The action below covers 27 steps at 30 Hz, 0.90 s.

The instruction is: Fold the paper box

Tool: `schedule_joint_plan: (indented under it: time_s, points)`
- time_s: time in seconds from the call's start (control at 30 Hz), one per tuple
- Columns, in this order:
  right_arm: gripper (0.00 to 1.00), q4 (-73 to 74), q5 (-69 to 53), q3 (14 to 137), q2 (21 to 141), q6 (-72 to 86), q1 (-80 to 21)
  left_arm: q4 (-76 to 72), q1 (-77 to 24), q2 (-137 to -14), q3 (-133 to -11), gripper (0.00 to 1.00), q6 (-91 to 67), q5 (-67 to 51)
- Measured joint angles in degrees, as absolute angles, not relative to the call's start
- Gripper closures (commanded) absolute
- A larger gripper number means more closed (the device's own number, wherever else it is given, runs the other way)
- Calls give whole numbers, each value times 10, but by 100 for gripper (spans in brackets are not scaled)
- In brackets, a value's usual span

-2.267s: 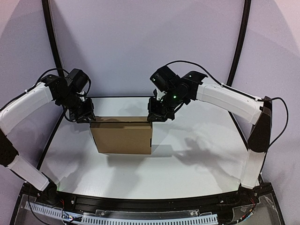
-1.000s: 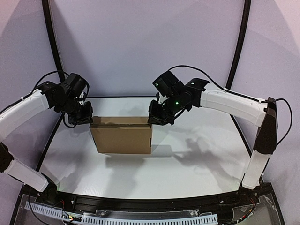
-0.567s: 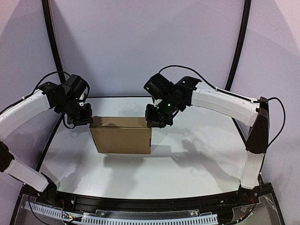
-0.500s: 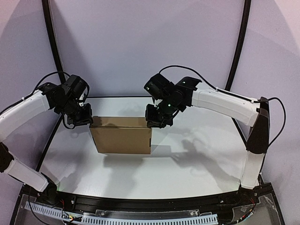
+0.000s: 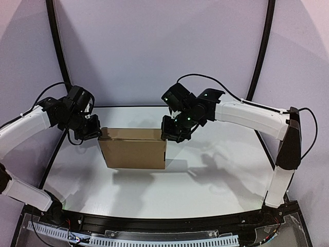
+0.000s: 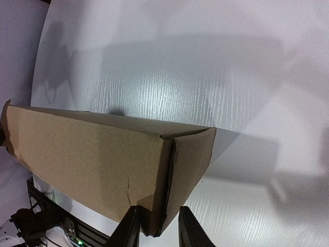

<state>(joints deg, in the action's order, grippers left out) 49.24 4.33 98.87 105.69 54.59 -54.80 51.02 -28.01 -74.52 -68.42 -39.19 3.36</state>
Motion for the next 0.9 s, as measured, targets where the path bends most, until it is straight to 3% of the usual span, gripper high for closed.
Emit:
schedule_joint_plan:
  time_s: [0.1, 0.2, 0.3, 0.43, 0.67, 0.9]
  points:
    - [66, 507, 43, 1013, 1069, 526, -548, 535, -279, -759, -714, 84, -389, 29]
    - [61, 510, 43, 1022, 1074, 513, -547, 559, -277, -772, -732, 78, -386, 30]
    - [59, 513, 44, 1022, 1074, 510, -547, 574, -275, -777, -736, 60, -386, 36]
    - [58, 513, 47, 1022, 1074, 510, -547, 586, -271, -771, -733, 43, -388, 47]
    - [58, 505, 48, 1021, 1073, 510, -547, 607, -264, -742, -733, 29, -393, 47]
    - [55, 474, 50, 997, 1054, 510, -547, 605, -242, -725, -764, 25, -392, 32]
